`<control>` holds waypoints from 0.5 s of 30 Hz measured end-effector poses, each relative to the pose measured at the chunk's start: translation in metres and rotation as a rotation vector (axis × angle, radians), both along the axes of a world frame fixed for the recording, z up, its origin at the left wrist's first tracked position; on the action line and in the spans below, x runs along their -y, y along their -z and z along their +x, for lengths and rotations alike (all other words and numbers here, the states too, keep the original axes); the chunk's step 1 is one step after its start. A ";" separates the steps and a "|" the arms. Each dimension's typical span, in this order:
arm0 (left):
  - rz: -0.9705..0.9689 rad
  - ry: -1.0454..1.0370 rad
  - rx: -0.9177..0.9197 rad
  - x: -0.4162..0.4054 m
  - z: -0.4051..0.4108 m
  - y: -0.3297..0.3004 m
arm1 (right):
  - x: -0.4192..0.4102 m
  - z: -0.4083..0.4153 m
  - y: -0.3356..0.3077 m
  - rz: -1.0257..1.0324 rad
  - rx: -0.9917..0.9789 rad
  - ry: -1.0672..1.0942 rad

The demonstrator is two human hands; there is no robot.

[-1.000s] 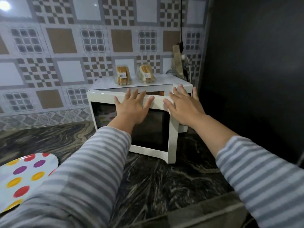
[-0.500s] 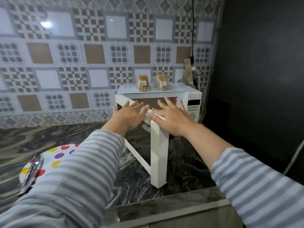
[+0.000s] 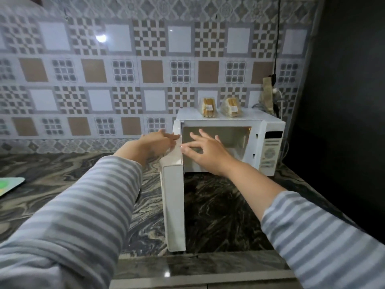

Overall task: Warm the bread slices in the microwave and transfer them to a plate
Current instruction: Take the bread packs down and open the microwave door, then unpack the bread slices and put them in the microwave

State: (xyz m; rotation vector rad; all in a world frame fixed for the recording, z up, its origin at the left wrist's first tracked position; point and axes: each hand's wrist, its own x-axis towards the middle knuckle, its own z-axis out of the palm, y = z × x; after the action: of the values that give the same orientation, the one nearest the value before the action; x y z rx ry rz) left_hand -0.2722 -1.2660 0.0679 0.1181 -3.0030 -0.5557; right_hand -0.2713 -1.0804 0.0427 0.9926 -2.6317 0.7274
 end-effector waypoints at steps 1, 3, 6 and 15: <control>-0.023 -0.024 -0.010 0.000 0.001 -0.004 | 0.002 -0.004 0.001 -0.006 0.002 0.021; -0.100 -0.042 -0.023 -0.004 0.000 -0.012 | 0.002 -0.015 0.002 0.016 -0.005 0.099; -0.180 0.037 -0.100 -0.015 -0.013 -0.019 | -0.008 -0.036 0.002 0.154 -0.022 0.234; -0.301 0.088 -0.228 -0.059 -0.095 -0.029 | -0.056 -0.121 -0.010 0.290 -0.083 0.472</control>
State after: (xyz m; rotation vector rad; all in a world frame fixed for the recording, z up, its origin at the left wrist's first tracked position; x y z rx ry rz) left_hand -0.3673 -1.2074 0.0965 -0.0926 -2.8350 -0.1086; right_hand -0.3927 -1.0240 0.0531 0.4097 -2.7841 0.1971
